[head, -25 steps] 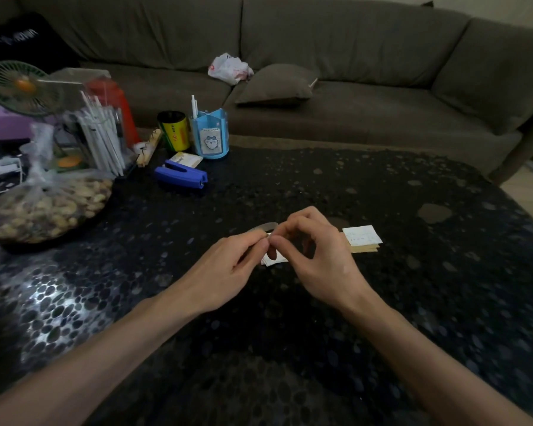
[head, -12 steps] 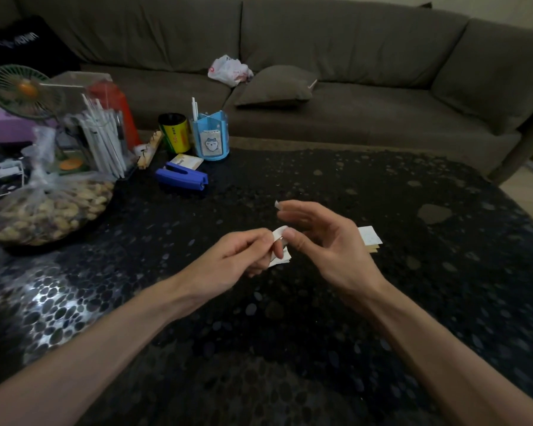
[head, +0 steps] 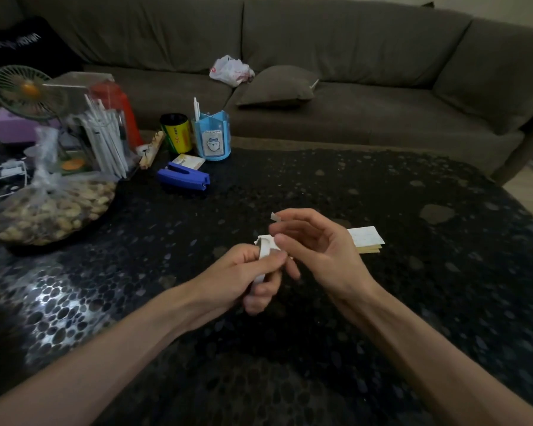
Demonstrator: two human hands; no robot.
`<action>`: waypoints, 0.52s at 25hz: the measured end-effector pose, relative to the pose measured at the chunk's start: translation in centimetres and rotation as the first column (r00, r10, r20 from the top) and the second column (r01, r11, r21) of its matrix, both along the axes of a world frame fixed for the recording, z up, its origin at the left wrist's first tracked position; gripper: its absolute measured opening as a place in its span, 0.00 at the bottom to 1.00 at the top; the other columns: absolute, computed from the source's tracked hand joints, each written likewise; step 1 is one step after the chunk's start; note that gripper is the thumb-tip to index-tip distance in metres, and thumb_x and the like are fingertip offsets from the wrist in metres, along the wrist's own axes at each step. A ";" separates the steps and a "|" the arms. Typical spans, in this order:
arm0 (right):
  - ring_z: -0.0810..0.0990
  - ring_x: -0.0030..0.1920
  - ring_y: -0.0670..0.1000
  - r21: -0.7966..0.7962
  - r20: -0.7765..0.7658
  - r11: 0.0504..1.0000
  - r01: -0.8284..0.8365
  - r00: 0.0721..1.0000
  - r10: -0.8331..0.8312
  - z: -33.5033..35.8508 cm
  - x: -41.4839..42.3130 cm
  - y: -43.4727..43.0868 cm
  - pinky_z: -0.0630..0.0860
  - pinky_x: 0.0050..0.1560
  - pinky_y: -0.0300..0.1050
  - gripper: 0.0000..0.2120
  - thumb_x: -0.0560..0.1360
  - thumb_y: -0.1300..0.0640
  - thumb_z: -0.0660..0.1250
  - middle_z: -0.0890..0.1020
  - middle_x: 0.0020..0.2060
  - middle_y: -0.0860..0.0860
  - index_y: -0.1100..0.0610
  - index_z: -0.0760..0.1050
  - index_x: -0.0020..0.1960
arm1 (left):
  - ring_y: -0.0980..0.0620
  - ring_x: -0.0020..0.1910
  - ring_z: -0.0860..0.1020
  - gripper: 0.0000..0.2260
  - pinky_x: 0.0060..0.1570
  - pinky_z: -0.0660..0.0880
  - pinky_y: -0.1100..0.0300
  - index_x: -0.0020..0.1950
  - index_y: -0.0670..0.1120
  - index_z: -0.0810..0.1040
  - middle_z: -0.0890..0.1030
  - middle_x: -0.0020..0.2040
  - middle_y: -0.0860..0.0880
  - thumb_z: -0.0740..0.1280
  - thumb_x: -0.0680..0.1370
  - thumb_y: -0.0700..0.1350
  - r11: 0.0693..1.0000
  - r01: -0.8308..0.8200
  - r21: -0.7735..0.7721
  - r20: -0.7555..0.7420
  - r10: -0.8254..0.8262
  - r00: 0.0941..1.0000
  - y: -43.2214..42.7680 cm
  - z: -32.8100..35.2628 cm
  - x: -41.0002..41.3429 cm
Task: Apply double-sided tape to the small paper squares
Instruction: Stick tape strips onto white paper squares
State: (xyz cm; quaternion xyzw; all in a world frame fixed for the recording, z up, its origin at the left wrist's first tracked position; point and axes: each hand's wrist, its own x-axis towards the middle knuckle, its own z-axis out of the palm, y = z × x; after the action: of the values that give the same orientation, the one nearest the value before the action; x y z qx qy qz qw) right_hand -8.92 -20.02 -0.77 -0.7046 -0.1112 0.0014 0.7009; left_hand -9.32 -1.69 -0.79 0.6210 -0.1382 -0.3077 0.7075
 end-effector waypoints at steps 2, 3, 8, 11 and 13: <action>0.85 0.59 0.49 0.037 -0.055 0.998 0.052 0.997 -0.050 -0.2 0.3 -0.1 0.80 0.64 0.48 0.19 0.75 0.72 0.73 0.87 0.53 0.50 0.49 0.85 0.54 | 0.59 0.25 0.67 0.10 0.26 0.66 0.68 0.50 0.47 0.86 0.71 0.27 0.55 0.65 0.83 0.47 0.956 -0.282 0.079 0.189 0.264 0.946 0.0 0.1 0.4; 0.84 0.59 0.49 0.034 -0.079 0.997 0.065 0.995 -0.062 -0.3 0.3 -0.2 0.79 0.64 0.49 0.21 0.75 0.74 0.72 0.87 0.53 0.48 0.48 0.86 0.53 | 0.60 0.26 0.70 0.07 0.29 0.69 0.69 0.52 0.49 0.86 0.73 0.27 0.56 0.68 0.82 0.46 0.893 -0.436 0.111 0.325 0.382 0.865 0.2 0.3 0.6; 0.84 0.58 0.48 0.001 -0.118 0.999 0.038 0.992 -0.038 -0.3 0.2 0.2 0.77 0.58 0.44 0.20 0.74 0.74 0.70 0.87 0.51 0.47 0.50 0.85 0.52 | 0.49 0.33 0.76 0.09 0.45 0.80 0.59 0.57 0.52 0.87 0.78 0.32 0.44 0.74 0.76 0.47 0.785 -0.618 0.052 0.528 0.504 0.684 0.9 0.1 1.1; 0.84 0.59 0.47 -0.020 -0.128 1.000 0.018 0.992 -0.021 -0.1 -0.1 0.4 0.78 0.60 0.45 0.20 0.75 0.73 0.70 0.87 0.52 0.47 0.48 0.85 0.51 | 0.38 0.35 0.76 0.08 0.48 0.80 0.51 0.52 0.51 0.88 0.78 0.34 0.36 0.75 0.74 0.49 0.794 -0.607 0.039 0.516 0.504 0.693 0.7 0.4 0.9; 0.84 0.59 0.45 -0.028 -0.139 1.000 0.009 0.990 -0.013 0.0 -0.2 0.4 0.78 0.60 0.45 0.19 0.75 0.72 0.71 0.87 0.52 0.47 0.47 0.85 0.50 | 0.37 0.39 0.80 0.08 0.50 0.81 0.51 0.51 0.51 0.89 0.80 0.36 0.37 0.75 0.74 0.49 0.802 -0.595 0.055 0.507 0.491 0.708 0.7 0.4 0.9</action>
State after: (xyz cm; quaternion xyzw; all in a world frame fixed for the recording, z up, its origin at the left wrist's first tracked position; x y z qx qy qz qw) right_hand -9.14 -19.59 -0.81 -0.7129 -0.0583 0.0482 0.6971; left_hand -8.46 -0.95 -0.38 0.7613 -0.0811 0.0619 0.6403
